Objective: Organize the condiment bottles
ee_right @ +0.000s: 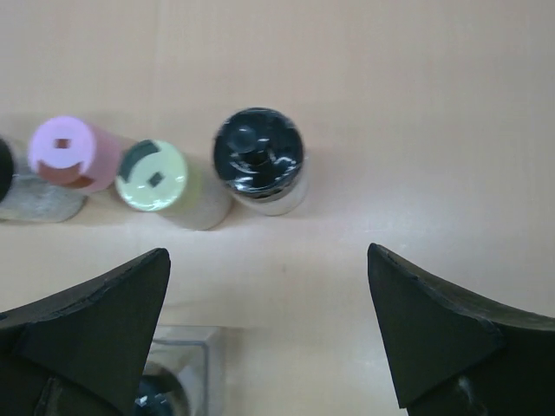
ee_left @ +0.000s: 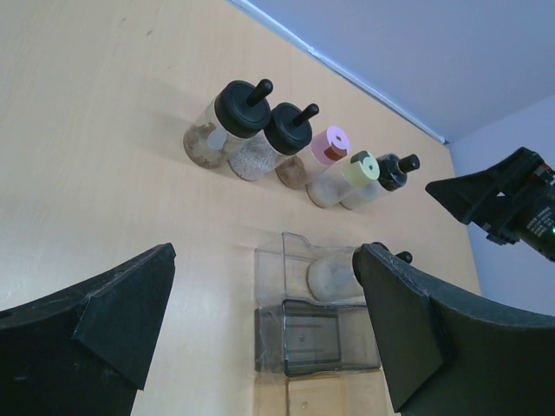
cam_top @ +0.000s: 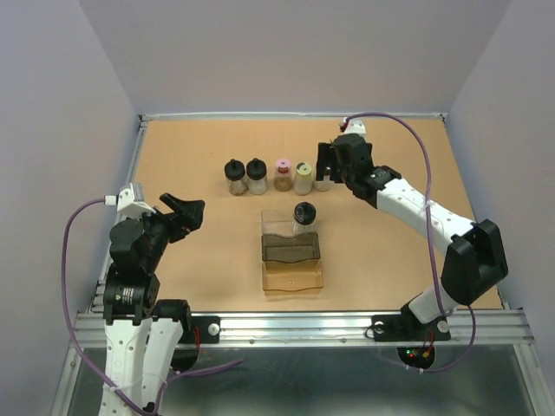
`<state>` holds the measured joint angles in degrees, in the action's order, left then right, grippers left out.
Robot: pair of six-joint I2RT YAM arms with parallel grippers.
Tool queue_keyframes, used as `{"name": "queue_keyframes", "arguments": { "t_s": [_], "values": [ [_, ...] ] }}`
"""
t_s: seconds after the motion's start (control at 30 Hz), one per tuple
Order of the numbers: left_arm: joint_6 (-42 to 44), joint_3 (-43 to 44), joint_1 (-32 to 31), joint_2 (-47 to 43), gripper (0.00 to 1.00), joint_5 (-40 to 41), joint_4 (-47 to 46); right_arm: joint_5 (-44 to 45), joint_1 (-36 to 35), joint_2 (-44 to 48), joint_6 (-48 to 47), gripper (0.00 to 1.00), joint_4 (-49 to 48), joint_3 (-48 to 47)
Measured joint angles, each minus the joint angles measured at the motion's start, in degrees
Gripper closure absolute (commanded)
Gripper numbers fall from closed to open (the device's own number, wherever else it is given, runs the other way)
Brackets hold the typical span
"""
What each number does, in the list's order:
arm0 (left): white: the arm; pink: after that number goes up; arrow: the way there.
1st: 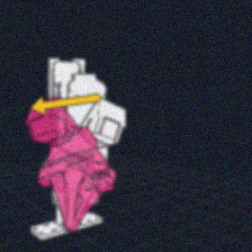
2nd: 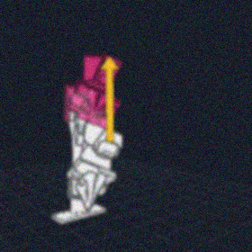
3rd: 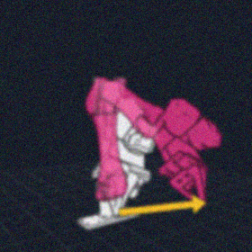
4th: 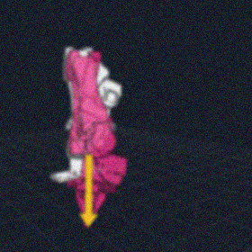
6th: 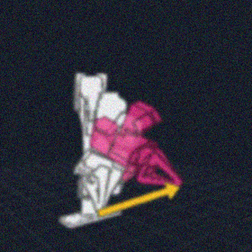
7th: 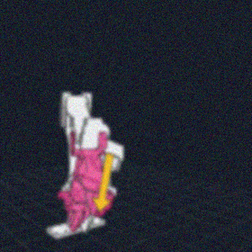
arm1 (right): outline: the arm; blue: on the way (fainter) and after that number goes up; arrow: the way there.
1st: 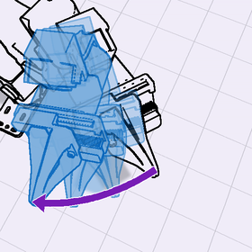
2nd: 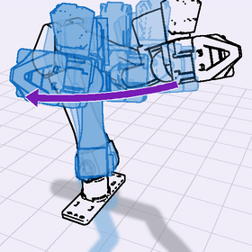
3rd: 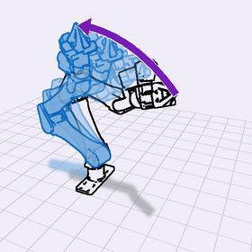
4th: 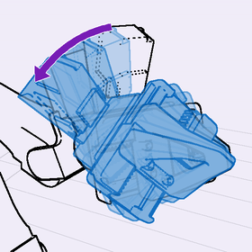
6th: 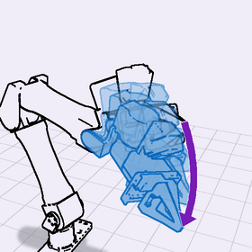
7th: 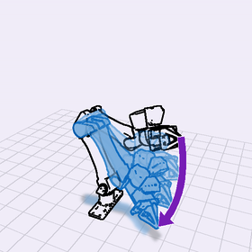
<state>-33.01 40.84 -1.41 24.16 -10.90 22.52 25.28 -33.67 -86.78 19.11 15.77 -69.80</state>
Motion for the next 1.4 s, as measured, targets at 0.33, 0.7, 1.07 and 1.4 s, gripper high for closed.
{"name": "queue_keyframes", "arguments": {
  "t_s": [0.33,0.7,1.07,1.4],
  "values": [
    [2.1,0.0,0.0,0.3,0.01,0.0,0.5,-11.1,6.9,-10.4,-5.3,0.00,2.6,-5.1],
    [3.6,0.5,0.0,0.8,0.01,0.0,1.4,-10.1,6.6,-20.0,-5.7,0.00,4.0,-11.8],
    [4.5,0.5,0.0,0.8,0.01,0.0,2.2,-9.4,7.6,-26.7,-5.8,0.07,4.5,-18.8],
    [4.4,0.5,0.0,0.8,0.01,0.0,2.2,-10.1,9.4,-28.0,-4.7,0.85,4.8,-19.5]
  ]
}}
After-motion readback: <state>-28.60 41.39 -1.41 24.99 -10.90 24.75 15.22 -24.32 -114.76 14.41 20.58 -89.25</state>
